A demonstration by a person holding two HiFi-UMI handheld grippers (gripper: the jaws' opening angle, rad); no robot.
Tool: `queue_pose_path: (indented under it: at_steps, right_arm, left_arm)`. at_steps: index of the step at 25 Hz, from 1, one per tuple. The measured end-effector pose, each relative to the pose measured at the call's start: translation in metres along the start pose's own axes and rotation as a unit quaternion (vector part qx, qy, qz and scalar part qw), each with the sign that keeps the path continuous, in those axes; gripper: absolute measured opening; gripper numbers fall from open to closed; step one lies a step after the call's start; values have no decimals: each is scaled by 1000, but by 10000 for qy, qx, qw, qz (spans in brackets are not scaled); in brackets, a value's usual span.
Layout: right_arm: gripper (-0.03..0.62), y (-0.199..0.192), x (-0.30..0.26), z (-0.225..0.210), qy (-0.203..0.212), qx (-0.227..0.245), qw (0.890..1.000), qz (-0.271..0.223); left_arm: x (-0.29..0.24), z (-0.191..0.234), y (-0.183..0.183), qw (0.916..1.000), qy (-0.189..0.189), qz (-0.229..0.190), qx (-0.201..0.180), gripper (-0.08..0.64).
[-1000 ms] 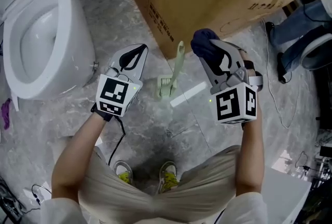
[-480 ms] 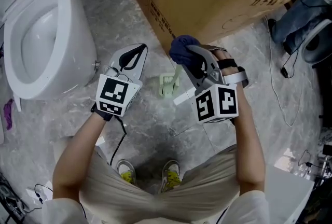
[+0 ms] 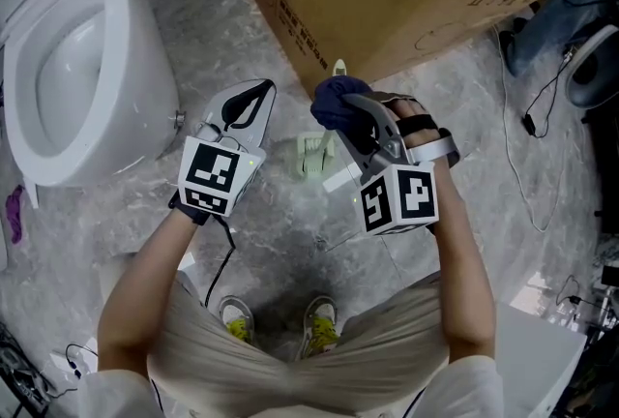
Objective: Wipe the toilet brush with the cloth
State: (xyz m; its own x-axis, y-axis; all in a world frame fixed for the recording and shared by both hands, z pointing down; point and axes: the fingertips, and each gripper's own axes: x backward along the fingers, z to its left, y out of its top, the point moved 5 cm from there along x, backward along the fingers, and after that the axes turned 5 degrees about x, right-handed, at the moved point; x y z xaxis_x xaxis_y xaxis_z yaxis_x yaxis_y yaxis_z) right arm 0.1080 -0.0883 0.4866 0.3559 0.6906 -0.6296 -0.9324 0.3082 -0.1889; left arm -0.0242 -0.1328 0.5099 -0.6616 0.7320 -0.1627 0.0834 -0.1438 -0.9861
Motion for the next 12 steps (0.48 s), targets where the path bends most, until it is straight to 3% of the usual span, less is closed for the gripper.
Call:
queue_pose_path:
  at_steps: [12]
  right_arm:
    - [138, -1, -2, 17, 383, -45, 9993, -19]
  left_arm:
    - [-1, -4, 0, 10000, -51, -7, 1, 0]
